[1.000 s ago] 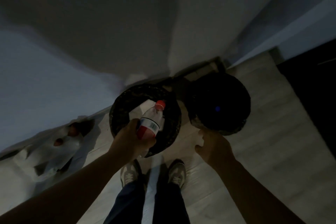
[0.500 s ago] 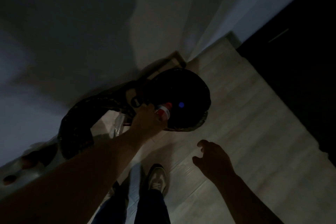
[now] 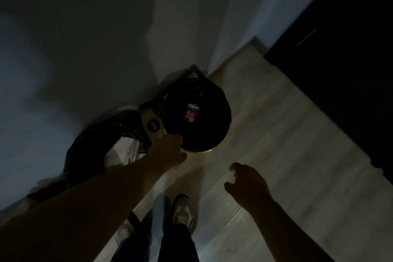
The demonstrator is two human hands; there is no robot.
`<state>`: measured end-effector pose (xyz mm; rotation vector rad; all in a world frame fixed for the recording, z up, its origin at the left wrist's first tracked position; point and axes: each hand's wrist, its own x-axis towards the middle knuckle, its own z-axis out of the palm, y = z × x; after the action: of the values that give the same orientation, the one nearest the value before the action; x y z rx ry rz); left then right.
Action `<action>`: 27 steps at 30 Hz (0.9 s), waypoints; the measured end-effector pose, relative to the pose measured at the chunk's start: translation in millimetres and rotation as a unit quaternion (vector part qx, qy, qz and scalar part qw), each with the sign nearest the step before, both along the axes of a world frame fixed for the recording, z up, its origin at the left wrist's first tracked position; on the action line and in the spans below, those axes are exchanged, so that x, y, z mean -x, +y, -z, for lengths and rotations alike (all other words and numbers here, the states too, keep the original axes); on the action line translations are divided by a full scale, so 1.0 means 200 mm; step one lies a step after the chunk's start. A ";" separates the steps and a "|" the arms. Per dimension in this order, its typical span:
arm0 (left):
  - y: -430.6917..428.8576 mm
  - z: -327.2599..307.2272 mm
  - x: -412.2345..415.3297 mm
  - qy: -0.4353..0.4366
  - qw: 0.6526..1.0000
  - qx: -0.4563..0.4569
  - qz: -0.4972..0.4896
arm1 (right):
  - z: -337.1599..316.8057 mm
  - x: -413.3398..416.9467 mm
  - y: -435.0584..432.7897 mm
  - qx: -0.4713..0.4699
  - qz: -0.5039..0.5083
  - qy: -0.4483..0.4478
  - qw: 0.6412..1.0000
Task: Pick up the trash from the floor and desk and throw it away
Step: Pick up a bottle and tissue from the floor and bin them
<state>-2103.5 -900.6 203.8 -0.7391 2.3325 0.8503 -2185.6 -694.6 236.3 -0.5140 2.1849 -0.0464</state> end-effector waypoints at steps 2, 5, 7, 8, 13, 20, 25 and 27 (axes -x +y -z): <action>0.01 -0.08 -0.05 -0.036 0.999 -0.013 0.028 | -0.07 0.01 -0.01 0.004 -0.009 0.003 1.000; 0.01 -0.20 -0.12 -0.056 0.998 -0.011 0.033 | -0.17 0.02 -0.03 0.017 -0.014 0.005 1.000; 0.00 -0.25 -0.16 -0.049 0.999 -0.006 0.021 | -0.22 0.03 -0.06 0.026 -0.023 0.008 0.999; 0.00 -0.26 -0.18 -0.045 0.999 -0.004 0.013 | -0.23 0.03 -0.07 0.029 -0.027 0.009 0.999; -0.03 -0.21 -0.25 -0.023 1.000 0.008 -0.005 | -0.17 0.01 -0.13 0.029 -0.054 0.014 0.998; -0.11 0.06 -0.33 0.019 1.000 0.020 0.009 | 0.12 -0.01 -0.23 0.032 -0.071 0.034 0.996; -0.23 0.31 -0.17 0.080 0.992 0.066 0.068 | 0.39 0.13 -0.39 0.066 -0.077 0.080 0.992; -0.28 0.40 -0.08 0.101 0.990 0.074 0.069 | 0.49 0.21 -0.46 0.059 -0.089 0.093 0.990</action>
<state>-2087.9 -956.3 124.2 -0.5644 2.6157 0.7243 -2227.2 -785.6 137.3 -0.8060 2.3174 -0.0322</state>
